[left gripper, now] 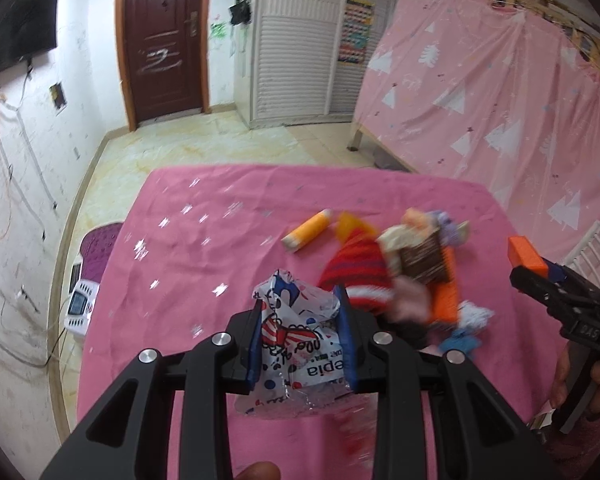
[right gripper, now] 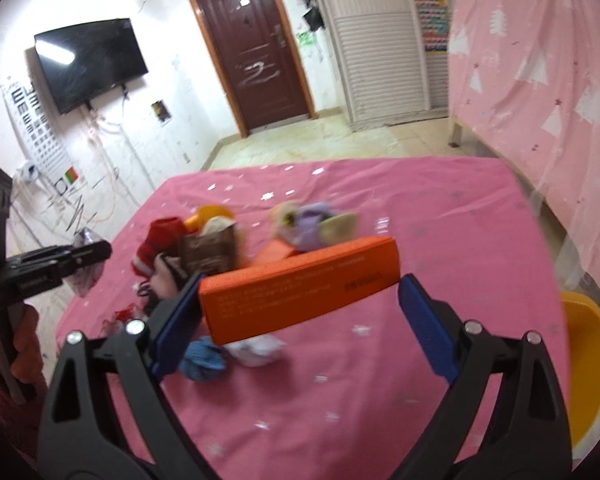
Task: Collect trash
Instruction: 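Carry the snack bag and orange box to the yellow bin and release both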
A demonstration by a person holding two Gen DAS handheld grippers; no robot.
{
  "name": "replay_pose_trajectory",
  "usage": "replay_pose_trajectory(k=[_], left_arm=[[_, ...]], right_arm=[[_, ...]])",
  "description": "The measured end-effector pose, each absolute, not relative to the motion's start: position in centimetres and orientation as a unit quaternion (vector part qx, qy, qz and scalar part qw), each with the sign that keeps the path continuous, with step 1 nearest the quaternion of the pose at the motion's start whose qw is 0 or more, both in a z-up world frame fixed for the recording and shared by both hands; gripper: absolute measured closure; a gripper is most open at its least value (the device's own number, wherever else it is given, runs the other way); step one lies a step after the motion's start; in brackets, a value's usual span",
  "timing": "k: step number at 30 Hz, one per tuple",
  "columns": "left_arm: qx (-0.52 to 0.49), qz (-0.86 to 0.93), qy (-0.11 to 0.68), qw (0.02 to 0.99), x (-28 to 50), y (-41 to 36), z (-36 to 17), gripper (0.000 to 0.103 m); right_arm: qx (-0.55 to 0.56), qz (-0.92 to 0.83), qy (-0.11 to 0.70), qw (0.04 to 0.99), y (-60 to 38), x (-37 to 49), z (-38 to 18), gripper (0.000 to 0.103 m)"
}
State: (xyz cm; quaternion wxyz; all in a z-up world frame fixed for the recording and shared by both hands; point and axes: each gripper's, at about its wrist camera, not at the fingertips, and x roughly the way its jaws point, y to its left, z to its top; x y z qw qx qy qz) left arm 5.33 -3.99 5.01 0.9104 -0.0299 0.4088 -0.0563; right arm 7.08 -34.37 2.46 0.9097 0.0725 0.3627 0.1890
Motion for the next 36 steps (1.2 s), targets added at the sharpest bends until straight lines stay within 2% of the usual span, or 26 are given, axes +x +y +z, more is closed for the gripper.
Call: replay_pose_trajectory(k=[7, 18, 29, 34, 36], left_arm=[[-0.018, -0.119, 0.405, 0.906, 6.8, -10.6, 7.7, 0.078], [0.017, -0.243, 0.425, 0.872, 10.2, -28.5, 8.3, 0.078], [0.037, -0.302, 0.484, 0.82, 14.2, -43.9, 3.6, 0.078], [0.051, -0.306, 0.496, 0.811, 14.5, -47.7, 0.8, 0.077], [0.054, -0.304, 0.505, 0.806, 14.7, -48.7, -0.2, 0.07]], right_arm=[[0.089, 0.128, 0.349, 0.924, -41.5, 6.2, 2.9, 0.012], [0.113, 0.045, 0.374, 0.919, -52.4, 5.5, -0.8, 0.012], [0.167, 0.019, 0.387, 0.907, -58.4, 5.1, -5.2, 0.012], [0.164, 0.019, 0.399, 0.902, -59.3, 5.0, -7.0, 0.012], [0.162, 0.023, 0.404, 0.9, -59.3, 5.0, -7.5, 0.012]])
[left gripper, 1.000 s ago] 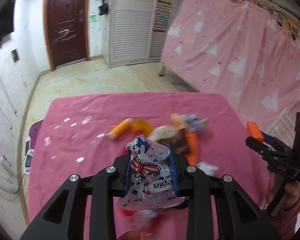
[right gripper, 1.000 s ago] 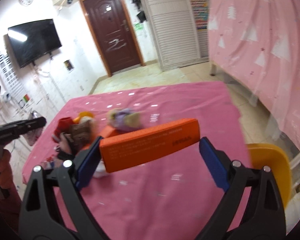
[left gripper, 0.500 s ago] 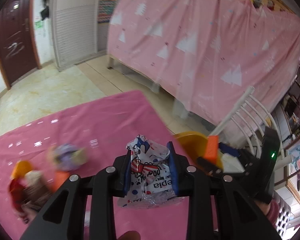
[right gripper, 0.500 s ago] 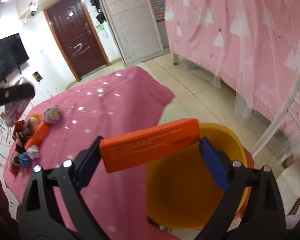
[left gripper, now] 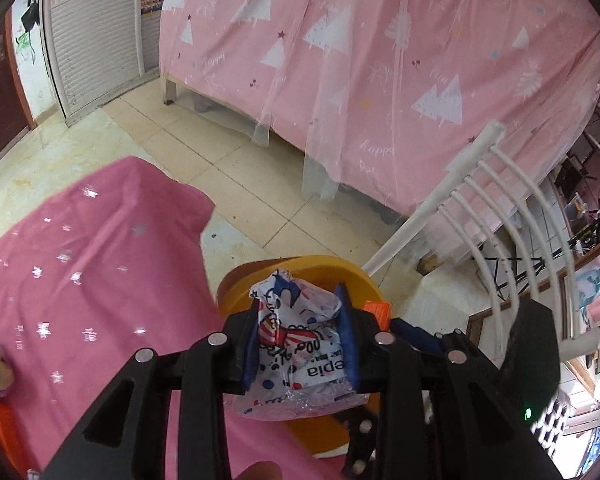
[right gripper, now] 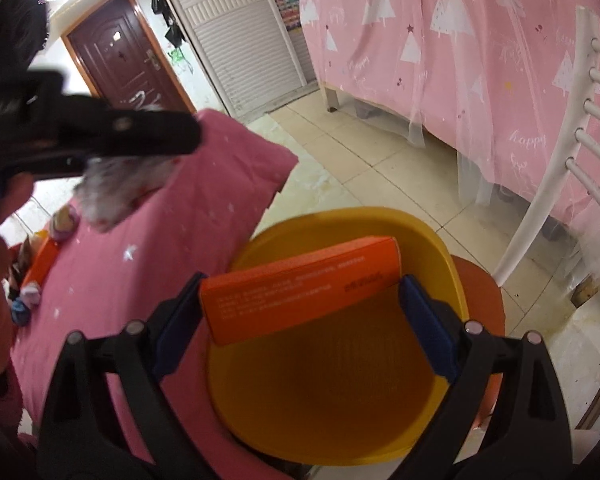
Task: Collect trash
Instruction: 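Carry the snack bag and orange box to the yellow bin and release both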
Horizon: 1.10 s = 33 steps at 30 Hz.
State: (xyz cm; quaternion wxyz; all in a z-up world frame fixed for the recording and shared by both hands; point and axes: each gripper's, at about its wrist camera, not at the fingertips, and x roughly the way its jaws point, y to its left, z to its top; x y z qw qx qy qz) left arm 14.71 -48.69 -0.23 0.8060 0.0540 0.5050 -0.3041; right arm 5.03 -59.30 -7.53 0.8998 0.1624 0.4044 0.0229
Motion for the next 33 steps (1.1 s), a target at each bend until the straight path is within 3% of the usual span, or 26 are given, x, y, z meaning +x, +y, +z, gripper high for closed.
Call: replay_pose_trajectory(k=[2, 4, 7, 17, 25, 33], left_arm=[[0.052, -0.301, 0.523, 0.796, 15.1, -49.6, -1.3, 0.05], [0.043, -0.3, 0.531, 0.792, 15.4, -49.6, -1.9, 0.038], [0.041, -0.294, 0.529, 0.795, 15.4, -49.5, -2.0, 0.031], [0.009, -0.282, 0.518, 0.808, 15.5, -46.7, 0.0, 0.03], [-0.013, -0.265, 0.492, 0.83, 14.7, -41.7, 3.3, 0.029], [0.014, -0.24, 0.442, 0.864, 11.9, -33.1, 7.9, 0.019]], right_arm=[[0.163, 0.025, 0.407, 0.898, -59.5, 5.0, -8.0, 0.012], [0.167, 0.025, 0.409, 0.897, -59.7, 5.1, -8.2, 0.012], [0.172, 0.027, 0.409, 0.896, -59.9, 5.2, -8.4, 0.008], [0.169, 0.022, 0.404, 0.899, -59.6, 4.8, -7.6, 0.006], [0.16, 0.026, 0.373, 0.913, -57.8, 3.8, -4.0, 0.006], [0.123, 0.071, 0.349, 0.926, -51.6, 3.1, 0.1, 0.006]])
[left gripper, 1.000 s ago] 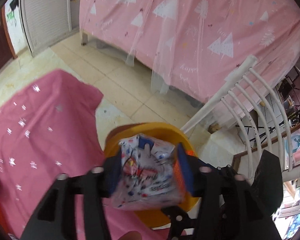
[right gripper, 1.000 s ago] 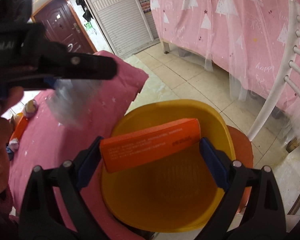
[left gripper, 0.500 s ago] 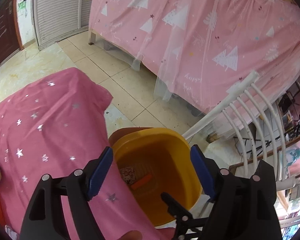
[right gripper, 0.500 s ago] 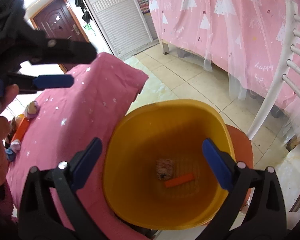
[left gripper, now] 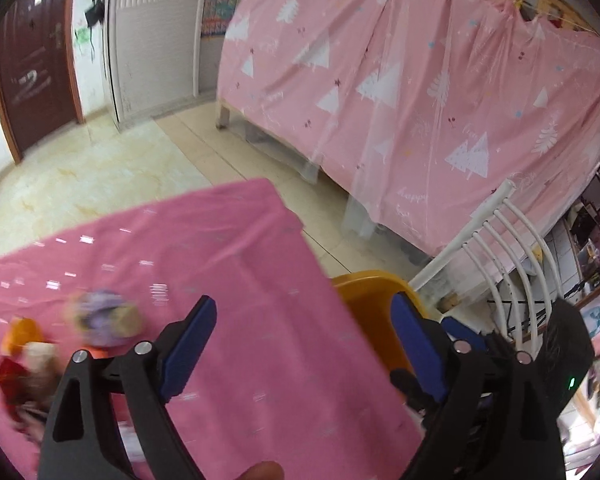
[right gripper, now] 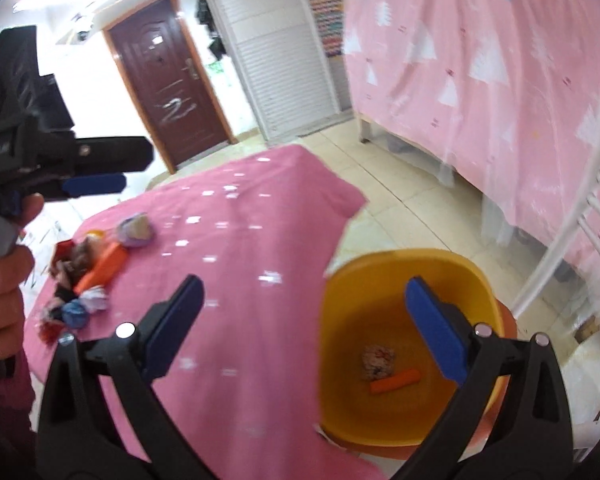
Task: Collect trash
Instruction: 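Carry the snack bag and orange box to the yellow bin and release both, then return both tools to the table and grasp the red knit hat with the left gripper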
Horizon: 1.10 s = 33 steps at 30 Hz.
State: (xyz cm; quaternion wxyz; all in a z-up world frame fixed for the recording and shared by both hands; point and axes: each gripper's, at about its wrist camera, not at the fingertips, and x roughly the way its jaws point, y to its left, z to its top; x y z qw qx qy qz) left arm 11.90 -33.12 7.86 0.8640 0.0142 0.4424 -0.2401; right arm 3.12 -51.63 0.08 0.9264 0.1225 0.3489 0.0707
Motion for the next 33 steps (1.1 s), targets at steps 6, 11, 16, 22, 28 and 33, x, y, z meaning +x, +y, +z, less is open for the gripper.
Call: replay_pose_trajectory(k=[6, 11, 16, 22, 28, 33], left_arm=[[0.031, -0.209, 0.417, 0.884, 10.4, -24.7, 10.3, 0.016], [0.018, -0.178, 0.412, 0.894, 10.2, -18.5, 10.5, 0.016], [-0.002, -0.155, 0.414, 0.897, 10.8, -14.3, 9.8, 0.016], [-0.005, -0.145, 0.417, 0.897, 10.6, -11.5, 8.2, 0.016], [-0.013, -0.13, 0.439, 0.889, 11.5, -8.9, 6.0, 0.017], [-0.029, -0.131, 0.454, 0.881, 11.8, -8.0, 4.3, 0.026]], right_arm=[[0.105, 0.128, 0.343, 0.925, -46.3, 2.9, 1.7, 0.006], [0.081, 0.168, 0.351, 0.918, -41.4, 2.6, 2.1, 0.006], [0.064, 0.191, 0.363, 0.91, -37.8, 3.1, 1.9, 0.006], [0.051, 0.212, 0.381, 0.898, -34.4, 4.0, 1.2, 0.006], [0.037, 0.226, 0.391, 0.892, -32.4, 4.4, 0.7, 0.006], [0.029, 0.232, 0.397, 0.888, -31.2, 4.7, 0.4, 0.006]])
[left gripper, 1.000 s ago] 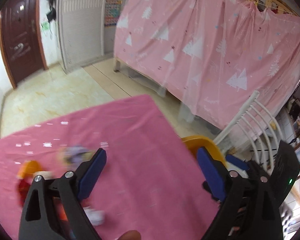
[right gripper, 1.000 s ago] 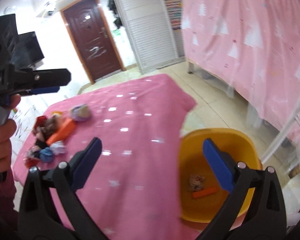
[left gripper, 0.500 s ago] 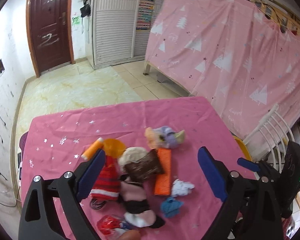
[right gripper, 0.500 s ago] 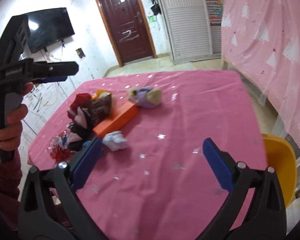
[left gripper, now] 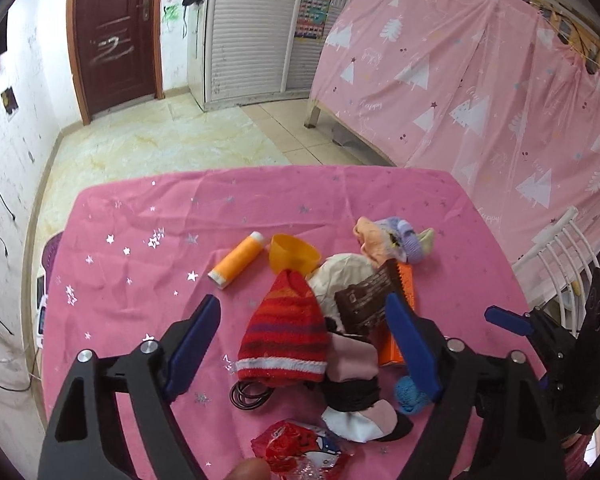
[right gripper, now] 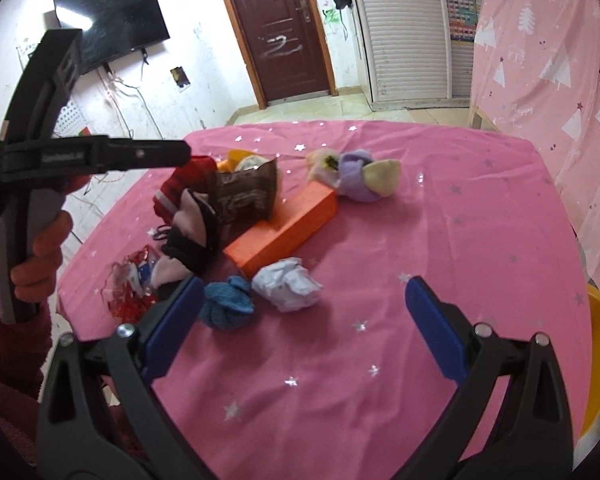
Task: Collect trash
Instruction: 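Return both tools to the table and grasp the red knit hat with the left gripper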
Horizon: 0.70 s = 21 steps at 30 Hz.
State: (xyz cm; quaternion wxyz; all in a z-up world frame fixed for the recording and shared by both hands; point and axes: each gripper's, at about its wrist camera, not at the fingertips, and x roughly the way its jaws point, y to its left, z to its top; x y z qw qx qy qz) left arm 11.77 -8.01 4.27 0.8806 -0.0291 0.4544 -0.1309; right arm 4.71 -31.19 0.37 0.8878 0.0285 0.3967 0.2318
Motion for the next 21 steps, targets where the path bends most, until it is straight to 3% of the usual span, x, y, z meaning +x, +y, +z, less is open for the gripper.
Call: replay_pose_trajectory(k=[15, 18, 19, 21], left_arm=[[-0.058, -0.125, 0.475, 0.869, 12.2, -6.7, 1.8, 0.044], [-0.061, -0.125, 0.478, 0.867, 12.1, -6.7, 1.4, 0.057], [-0.062, -0.123, 0.478, 0.868, 12.1, -6.6, 1.3, 0.068], [-0.064, -0.123, 0.478, 0.867, 12.1, -6.5, 1.2, 0.076]], right_arm=[[0.023, 0.233, 0.394, 0.889, -29.1, 5.3, 0.8, 0.006], [0.02, 0.228, 0.395, 0.89, -28.9, 5.5, 0.7, 0.006], [0.019, 0.226, 0.394, 0.891, -28.8, 5.5, 0.7, 0.006], [0.018, 0.22, 0.391, 0.894, -28.7, 5.7, 0.7, 0.012]])
